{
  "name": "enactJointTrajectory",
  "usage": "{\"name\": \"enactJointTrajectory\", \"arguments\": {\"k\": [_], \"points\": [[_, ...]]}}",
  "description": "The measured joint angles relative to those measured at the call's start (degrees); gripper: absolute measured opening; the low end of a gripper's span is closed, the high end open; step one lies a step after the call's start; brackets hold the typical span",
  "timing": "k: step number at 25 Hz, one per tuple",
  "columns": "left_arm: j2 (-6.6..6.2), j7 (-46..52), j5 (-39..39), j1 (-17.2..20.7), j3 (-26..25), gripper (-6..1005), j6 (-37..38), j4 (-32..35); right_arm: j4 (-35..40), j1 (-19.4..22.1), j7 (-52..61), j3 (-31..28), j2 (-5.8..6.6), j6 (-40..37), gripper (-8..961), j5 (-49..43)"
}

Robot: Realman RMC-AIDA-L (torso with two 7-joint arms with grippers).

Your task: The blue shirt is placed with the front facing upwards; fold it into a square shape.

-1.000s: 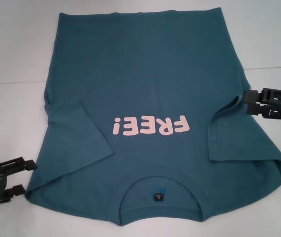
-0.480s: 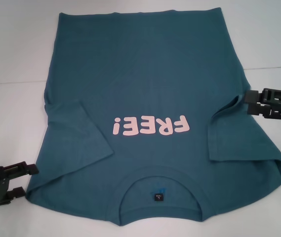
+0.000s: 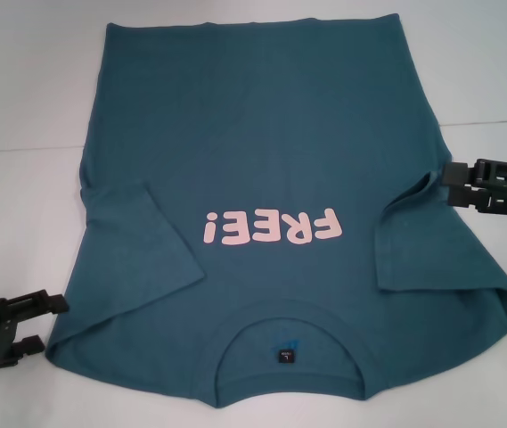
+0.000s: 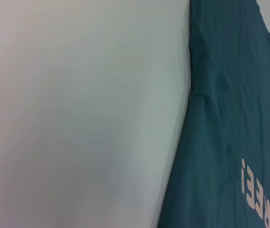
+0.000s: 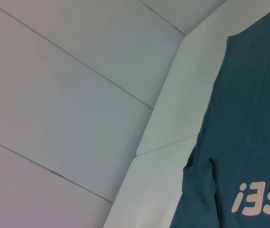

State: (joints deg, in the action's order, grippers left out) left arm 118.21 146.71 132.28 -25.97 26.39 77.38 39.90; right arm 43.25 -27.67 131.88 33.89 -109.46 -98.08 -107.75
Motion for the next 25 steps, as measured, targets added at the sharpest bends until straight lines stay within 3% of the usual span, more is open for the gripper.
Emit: {"name": "enactJointTrajectory", "arguments": {"k": [15, 25], "points": [[-0.01, -0.31, -0.07, -0.87, 1.76, 842, 0.44, -2.02, -0.18, 0.42, -0.13, -0.51, 0.04, 0.00, 895, 0.00], [0.45, -0.79, -0.73, -4.61, 1.95, 839, 5.38, -3.58, -0.29, 0.42, -0.13, -0.49, -0.04, -0.09, 895, 0.00]]}}
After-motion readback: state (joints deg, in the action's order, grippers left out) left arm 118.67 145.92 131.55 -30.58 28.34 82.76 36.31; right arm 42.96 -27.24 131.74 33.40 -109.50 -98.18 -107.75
